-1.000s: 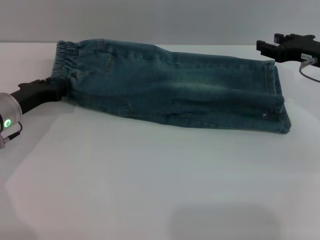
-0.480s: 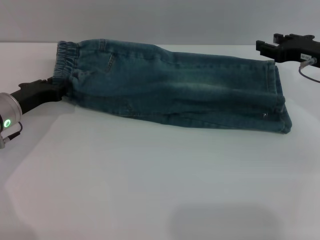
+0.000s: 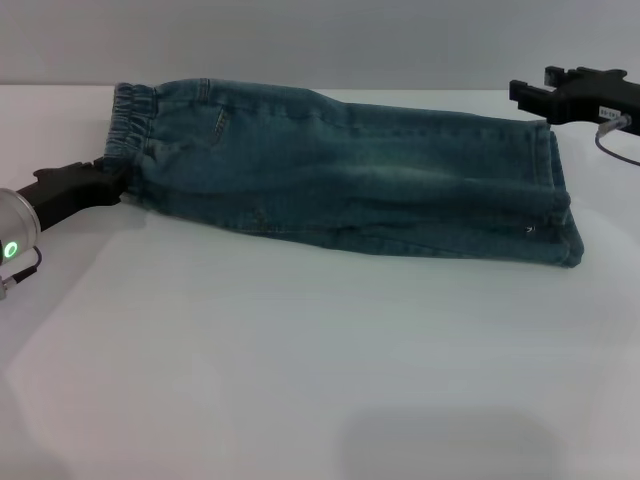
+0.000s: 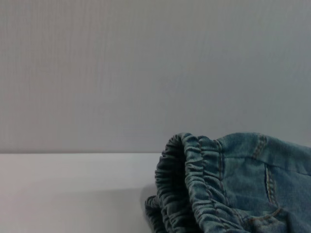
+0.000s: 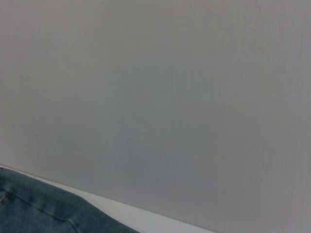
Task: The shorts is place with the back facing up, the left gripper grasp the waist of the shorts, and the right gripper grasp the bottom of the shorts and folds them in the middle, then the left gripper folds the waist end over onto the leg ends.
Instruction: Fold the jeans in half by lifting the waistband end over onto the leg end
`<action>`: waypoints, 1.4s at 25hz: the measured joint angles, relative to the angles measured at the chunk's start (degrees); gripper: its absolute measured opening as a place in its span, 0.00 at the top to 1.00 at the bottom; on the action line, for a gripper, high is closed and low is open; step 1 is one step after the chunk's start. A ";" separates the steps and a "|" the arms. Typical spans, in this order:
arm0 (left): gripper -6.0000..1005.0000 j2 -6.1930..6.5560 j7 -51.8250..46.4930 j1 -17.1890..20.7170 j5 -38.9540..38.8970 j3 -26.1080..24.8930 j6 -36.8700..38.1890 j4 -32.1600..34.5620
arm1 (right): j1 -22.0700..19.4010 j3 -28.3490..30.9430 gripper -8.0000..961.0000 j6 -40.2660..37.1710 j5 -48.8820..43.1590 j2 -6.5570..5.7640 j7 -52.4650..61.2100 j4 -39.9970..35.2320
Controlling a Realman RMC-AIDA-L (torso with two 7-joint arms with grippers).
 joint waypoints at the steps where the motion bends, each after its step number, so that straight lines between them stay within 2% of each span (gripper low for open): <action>1: 0.69 0.00 0.00 0.02 0.00 -0.01 0.00 0.00 | 0.00 0.00 0.42 0.00 0.00 0.02 0.04 -0.02; 27: 0.89 0.01 0.00 0.37 -0.01 -0.19 1.45 0.04 | -0.11 0.00 0.42 -0.40 0.00 0.09 0.16 -0.06; 32: 0.89 0.01 -0.36 0.81 -0.01 -0.43 4.52 0.83 | -0.17 0.00 0.42 -0.34 0.00 0.24 0.11 -0.07; 35: 0.89 -0.06 -0.73 0.73 -0.85 -0.44 9.98 1.78 | -0.18 0.03 0.42 -0.16 0.00 0.49 0.02 -0.07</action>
